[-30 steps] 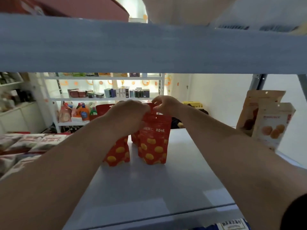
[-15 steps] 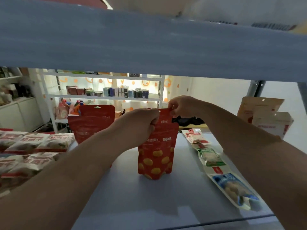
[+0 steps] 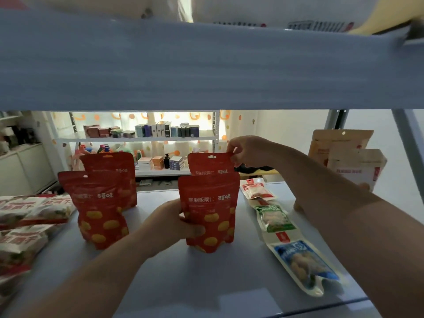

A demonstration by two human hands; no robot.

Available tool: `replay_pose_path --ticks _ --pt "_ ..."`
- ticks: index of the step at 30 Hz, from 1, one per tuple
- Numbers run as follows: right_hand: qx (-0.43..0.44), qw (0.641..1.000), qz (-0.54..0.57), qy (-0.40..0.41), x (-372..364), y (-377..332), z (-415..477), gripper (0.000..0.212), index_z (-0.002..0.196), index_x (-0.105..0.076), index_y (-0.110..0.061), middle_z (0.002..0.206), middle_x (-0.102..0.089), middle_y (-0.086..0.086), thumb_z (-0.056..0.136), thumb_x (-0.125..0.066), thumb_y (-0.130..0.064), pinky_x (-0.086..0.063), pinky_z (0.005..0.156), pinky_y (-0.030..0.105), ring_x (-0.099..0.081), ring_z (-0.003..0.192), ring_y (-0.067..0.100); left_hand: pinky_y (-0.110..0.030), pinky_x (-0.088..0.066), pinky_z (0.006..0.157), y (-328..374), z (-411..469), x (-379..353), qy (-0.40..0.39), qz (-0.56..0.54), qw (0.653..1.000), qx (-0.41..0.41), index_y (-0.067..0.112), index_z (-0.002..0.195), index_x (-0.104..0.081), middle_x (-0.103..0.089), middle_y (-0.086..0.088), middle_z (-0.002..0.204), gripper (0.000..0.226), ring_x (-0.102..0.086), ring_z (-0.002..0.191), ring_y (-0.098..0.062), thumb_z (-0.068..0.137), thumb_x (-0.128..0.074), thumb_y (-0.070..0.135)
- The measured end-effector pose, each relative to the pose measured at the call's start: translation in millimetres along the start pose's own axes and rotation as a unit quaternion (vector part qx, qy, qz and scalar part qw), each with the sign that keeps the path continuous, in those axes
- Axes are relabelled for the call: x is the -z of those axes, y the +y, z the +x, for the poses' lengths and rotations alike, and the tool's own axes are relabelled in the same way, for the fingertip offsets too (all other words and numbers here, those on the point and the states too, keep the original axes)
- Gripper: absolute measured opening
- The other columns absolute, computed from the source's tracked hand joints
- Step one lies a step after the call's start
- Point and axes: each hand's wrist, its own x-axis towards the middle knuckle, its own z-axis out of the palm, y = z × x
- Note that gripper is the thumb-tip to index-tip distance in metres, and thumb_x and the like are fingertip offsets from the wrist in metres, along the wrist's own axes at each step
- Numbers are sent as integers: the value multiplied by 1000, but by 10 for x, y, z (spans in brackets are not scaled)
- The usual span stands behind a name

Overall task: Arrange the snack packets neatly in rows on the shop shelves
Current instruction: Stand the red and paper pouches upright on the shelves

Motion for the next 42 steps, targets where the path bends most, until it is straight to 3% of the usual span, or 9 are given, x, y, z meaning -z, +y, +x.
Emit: replay_pose_path --ticks 9,13,20,24,29,33,36,38,42 --pt "-7 999 16 29 60 265 -176 19 98 -58 -28 91 -67 -8 95 -59 -10 -50 63 22 -68 77 9 -32 -58 80 109 84 -377 -22 39 998 -37 38 106 -67 -73 18 98 45 -69 88 -5 73 -82 13" --pt "-4 999 24 42 34 294 -207 21 93 -56 -33 91 -67 -9 95 -60 -13 -50 64 23 -68 80 9 -27 -59 75 64 79 -440 -25 49 998 -42 41 105 -63 -72 20 96 48 -67 85 -1 72 -82 12" --pt "-10 999 28 36 35 281 -219 15 104 -59 -30 97 -66 -9 94 -61 -18 -50 61 19 -68 81 10 -10 -51 65 35 79 -518 -13 56 996 -69 48 104 -58 -69 29 95 49 -63 85 10 74 -82 18" --pt "-12 999 -5 35 92 203 -245 13 102 -60 -35 101 -65 -11 95 -57 -24 -45 64 20 -61 86 8 -11 -50 68 79 17 -436 -25 103 990 -88 43 112 -58 -66 22 100 49 -64 86 1 73 -83 26" --pt "24 996 -46 74 192 -182 -236 12 100 -60 -39 91 -61 -23 91 -62 -30 -40 61 17 -58 83 -1 -14 -52 70 356 -162 304 31 247 955 -164 45 105 -60 -62 24 97 41 -60 87 7 70 -81 45" --pt "92 990 -82 70 47 -779 -108 17 107 -66 -29 94 -63 -17 90 -64 -30 -40 60 16 -59 81 0 -17 -49 66 593 -382 1122 124 357 913 -151 47 102 -57 -62 27 91 35 -60 80 8 72 -75 54" --pt "135 983 -113 53 -153 -1245 43 22 112 -64 -25 104 -62 -13 91 -63 -30 -39 63 16 -59 88 6 -18 -45 65 599 -587 1756 202 330 913 -132 48 94 -60 -64 28 84 34 -61 78 8 67 -74 61" --pt "152 978 -132 51 -298 -1505 181 24 116 -63 -23 110 -59 -10 92 -62 -28 -36 65 14 -55 93 8 -25 -49 71 487 -702 2095 230 276 926 -118 47 99 -60 -66 27 90 48 -63 83 6 59 -74 71" --pt "140 982 -119 39 -613 -1910 505 39 129 -56 -21 127 -59 -1 92 -66 -26 -41 69 20 -53 97 12 -34 -51 76 27 -731 2291 206 192 959 2 33 119 -54 -62 12 112 82 -63 97 -10 51 -81 72"
